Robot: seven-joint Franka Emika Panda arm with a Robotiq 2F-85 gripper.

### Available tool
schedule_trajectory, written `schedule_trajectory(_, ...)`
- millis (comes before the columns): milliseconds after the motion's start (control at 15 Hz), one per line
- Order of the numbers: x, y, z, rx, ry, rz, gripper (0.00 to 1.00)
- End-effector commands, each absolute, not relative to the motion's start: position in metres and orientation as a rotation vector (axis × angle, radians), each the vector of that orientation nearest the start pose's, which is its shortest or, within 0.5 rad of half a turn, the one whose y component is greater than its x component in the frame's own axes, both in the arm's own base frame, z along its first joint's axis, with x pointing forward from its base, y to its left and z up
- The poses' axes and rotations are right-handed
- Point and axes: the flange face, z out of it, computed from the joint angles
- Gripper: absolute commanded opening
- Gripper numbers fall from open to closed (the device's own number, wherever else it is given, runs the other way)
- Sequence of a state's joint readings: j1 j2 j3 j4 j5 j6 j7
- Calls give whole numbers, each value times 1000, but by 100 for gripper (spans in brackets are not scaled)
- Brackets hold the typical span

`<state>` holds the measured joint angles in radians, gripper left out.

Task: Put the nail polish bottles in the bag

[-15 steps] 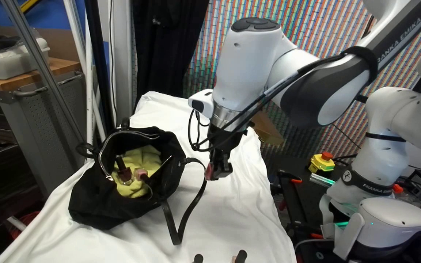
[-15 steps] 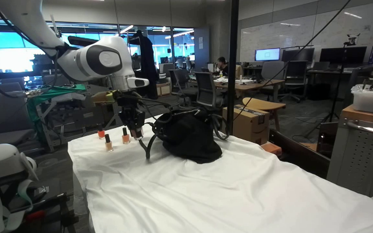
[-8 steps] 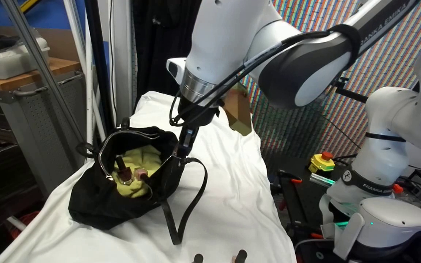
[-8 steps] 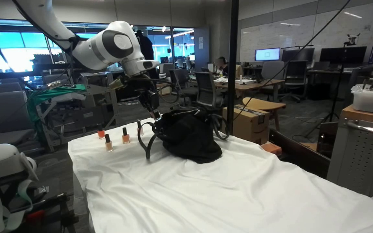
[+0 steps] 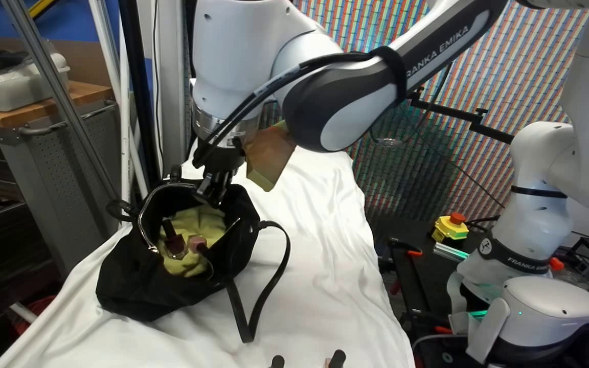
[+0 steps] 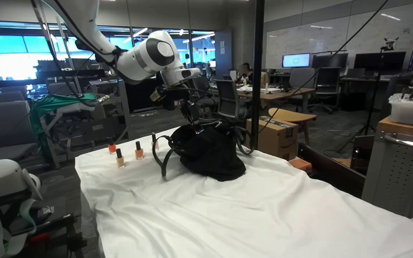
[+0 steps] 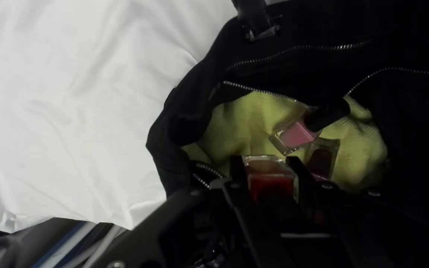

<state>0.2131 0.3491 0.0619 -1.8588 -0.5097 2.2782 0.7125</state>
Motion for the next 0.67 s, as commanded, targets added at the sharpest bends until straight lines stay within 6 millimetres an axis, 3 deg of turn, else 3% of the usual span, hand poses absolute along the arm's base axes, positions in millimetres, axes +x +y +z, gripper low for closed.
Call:
schedule_trajectory(0, 654, 168, 338, -3427, 297, -396, 18)
schedule_trajectory(600, 694, 167, 320, -3450, 482, -440, 23)
